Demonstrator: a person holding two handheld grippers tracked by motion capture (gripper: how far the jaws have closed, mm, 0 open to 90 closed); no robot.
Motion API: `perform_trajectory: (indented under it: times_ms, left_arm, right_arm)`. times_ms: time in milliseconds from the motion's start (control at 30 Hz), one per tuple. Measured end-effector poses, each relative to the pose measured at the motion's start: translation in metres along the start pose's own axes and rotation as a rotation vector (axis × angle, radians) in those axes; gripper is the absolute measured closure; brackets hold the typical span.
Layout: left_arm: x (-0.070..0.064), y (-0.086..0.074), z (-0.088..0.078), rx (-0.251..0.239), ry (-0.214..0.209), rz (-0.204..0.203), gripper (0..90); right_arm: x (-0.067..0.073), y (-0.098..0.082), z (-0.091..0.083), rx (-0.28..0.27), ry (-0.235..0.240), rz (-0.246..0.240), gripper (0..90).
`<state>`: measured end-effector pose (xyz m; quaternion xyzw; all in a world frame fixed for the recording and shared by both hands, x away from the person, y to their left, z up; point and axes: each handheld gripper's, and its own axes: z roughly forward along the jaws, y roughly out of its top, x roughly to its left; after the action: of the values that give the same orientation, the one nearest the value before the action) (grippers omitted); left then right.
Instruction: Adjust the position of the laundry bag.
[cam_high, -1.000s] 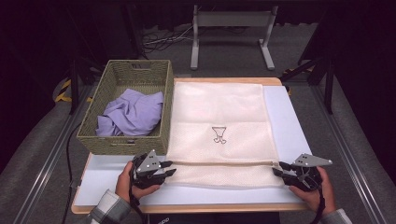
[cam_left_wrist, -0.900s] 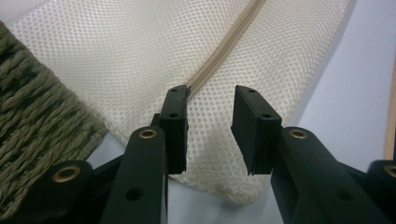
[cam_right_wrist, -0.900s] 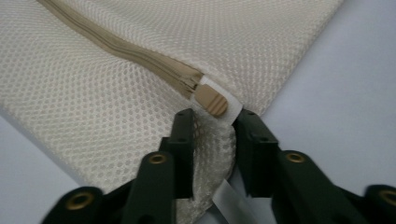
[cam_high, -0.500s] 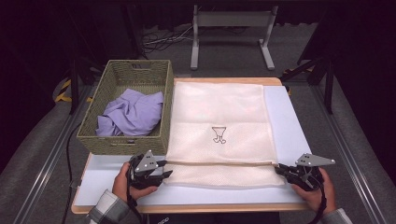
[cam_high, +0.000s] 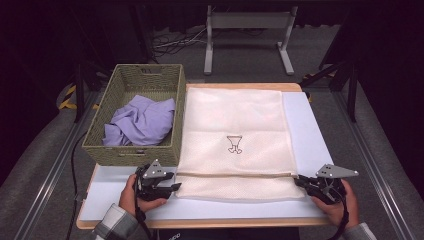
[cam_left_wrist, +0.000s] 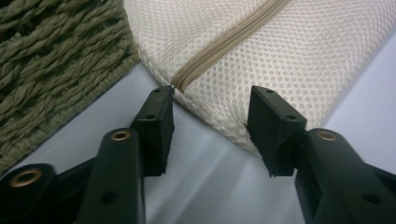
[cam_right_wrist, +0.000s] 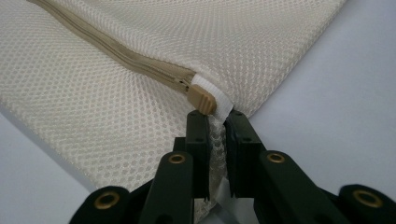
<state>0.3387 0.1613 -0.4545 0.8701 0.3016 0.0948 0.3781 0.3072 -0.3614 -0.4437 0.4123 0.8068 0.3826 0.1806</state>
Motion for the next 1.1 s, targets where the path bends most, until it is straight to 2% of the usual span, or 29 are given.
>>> perform_trajectory:
  times_ms: [67, 100, 200, 300, 633, 900, 1100]
  left_arm:
    - [-0.001, 0.002, 0.001, 0.001, 0.014, 0.002, 59.9]
    - [-0.001, 0.003, 0.002, 0.002, 0.018, 0.003, 66.9]
    - [-0.001, 0.006, 0.004, 0.005, 0.021, -0.005, 79.7]
    - [-0.001, 0.007, 0.005, 0.003, 0.026, -0.009, 84.0]
    - [0.003, 0.009, 0.009, -0.014, 0.037, -0.035, 84.8]
    - [0.003, 0.013, 0.011, -0.022, 0.064, -0.018, 83.8]
    - [-0.001, 0.01, 0.002, -0.054, 0.093, 0.043, 77.6]
  right_arm:
    - [0.0, 0.001, 0.0, -0.001, -0.004, -0.005, 81.2]
    - [-0.001, 0.001, 0.001, -0.001, -0.007, -0.006, 81.3]
    - [-0.001, 0.003, 0.002, 0.0, -0.015, -0.009, 81.4]
    - [-0.002, 0.004, 0.003, -0.002, -0.018, -0.004, 81.5]
    - [-0.007, 0.011, 0.009, -0.002, -0.035, -0.001, 81.9]
    - [-0.011, 0.014, 0.01, -0.018, -0.031, 0.006, 82.5]
    - [-0.01, 0.016, 0.008, -0.038, -0.024, -0.004, 82.9]
